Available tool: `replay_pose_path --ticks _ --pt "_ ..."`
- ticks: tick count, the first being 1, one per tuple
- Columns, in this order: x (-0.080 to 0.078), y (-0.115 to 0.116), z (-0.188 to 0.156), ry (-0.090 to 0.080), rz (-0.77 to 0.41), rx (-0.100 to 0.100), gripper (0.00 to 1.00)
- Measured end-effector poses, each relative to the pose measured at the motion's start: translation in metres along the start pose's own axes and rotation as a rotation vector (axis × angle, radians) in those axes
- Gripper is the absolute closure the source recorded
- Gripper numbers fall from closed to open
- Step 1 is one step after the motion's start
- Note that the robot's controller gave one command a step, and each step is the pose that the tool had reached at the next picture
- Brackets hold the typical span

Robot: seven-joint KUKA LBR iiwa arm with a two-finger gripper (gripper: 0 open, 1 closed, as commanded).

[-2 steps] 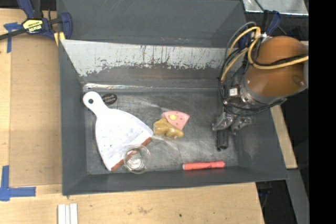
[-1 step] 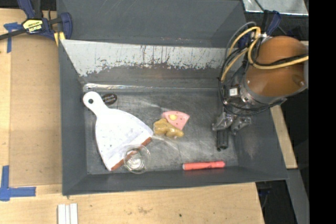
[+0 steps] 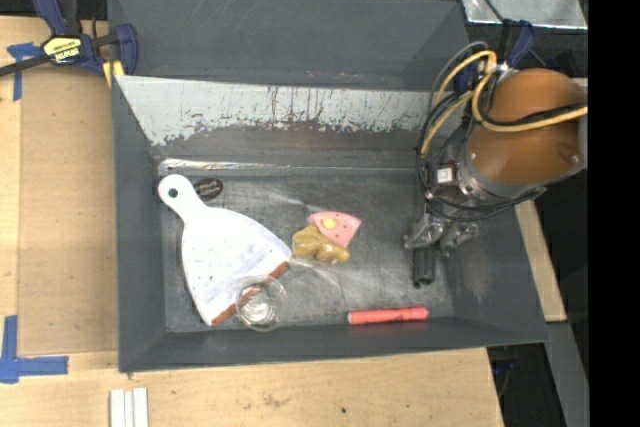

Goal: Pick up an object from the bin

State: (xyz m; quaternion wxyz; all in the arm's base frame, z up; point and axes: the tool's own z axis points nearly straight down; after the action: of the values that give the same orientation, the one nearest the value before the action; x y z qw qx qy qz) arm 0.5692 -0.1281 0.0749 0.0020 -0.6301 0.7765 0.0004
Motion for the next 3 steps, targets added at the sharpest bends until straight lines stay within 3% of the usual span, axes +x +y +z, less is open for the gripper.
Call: replay_pose_path --ticks 3 --pt "0.000 0.002 -0.040 0.002 0.001 -0.006 1.00"
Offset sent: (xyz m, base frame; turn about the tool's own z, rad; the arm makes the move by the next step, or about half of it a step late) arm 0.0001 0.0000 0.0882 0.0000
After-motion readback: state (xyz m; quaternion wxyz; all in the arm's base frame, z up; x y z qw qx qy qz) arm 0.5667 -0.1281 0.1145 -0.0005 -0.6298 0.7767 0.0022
